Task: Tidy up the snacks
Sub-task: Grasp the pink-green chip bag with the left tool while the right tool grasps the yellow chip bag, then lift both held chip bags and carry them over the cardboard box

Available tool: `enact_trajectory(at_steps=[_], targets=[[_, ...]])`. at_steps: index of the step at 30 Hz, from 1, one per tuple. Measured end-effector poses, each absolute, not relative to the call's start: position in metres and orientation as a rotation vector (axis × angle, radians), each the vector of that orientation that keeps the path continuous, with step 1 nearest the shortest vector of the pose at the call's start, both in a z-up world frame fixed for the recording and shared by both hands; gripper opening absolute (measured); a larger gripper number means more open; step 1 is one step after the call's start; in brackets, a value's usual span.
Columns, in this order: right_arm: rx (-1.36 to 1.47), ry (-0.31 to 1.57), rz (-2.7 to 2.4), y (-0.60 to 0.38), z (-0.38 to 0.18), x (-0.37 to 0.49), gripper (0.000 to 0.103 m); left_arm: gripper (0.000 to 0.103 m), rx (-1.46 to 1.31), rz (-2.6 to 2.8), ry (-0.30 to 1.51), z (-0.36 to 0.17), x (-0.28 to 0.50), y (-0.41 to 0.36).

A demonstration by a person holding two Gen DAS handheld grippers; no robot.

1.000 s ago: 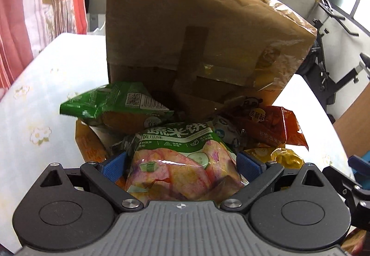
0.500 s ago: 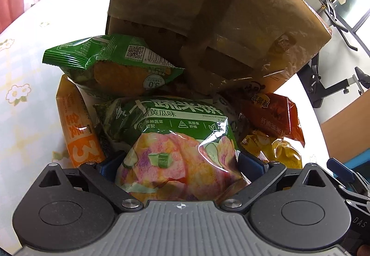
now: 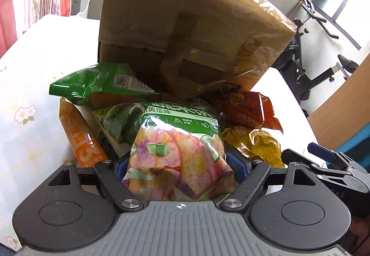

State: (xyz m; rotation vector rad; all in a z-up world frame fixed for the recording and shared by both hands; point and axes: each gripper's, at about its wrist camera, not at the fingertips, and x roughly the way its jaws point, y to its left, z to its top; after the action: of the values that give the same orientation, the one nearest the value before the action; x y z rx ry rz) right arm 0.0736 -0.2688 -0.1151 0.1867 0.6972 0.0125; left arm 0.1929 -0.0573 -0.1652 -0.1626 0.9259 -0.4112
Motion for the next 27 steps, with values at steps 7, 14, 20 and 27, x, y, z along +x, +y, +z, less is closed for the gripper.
enact_trajectory(at_steps=[7, 14, 20, 27], targets=[[0.083, 0.682, 0.064, -0.254, -0.113, 0.068, 0.103, 0.084, -0.053, -0.419, 0.818, -0.139, 0.164, -0.056], [-0.027, 0.713, 0.088, -0.237, -0.121, 0.074, 0.103, 0.084, -0.031, -0.422, 0.730, -0.115, 0.147, -0.055], [-0.131, 0.740, 0.106, -0.224, -0.139, 0.084, 0.100, 0.084, -0.047, -0.335, 0.686, -0.111, 0.134, -0.037], [-0.108, 0.794, 0.080, -0.227, -0.163, 0.101, 0.090, 0.084, -0.055, -0.271, 0.695, -0.109, 0.139, -0.025]])
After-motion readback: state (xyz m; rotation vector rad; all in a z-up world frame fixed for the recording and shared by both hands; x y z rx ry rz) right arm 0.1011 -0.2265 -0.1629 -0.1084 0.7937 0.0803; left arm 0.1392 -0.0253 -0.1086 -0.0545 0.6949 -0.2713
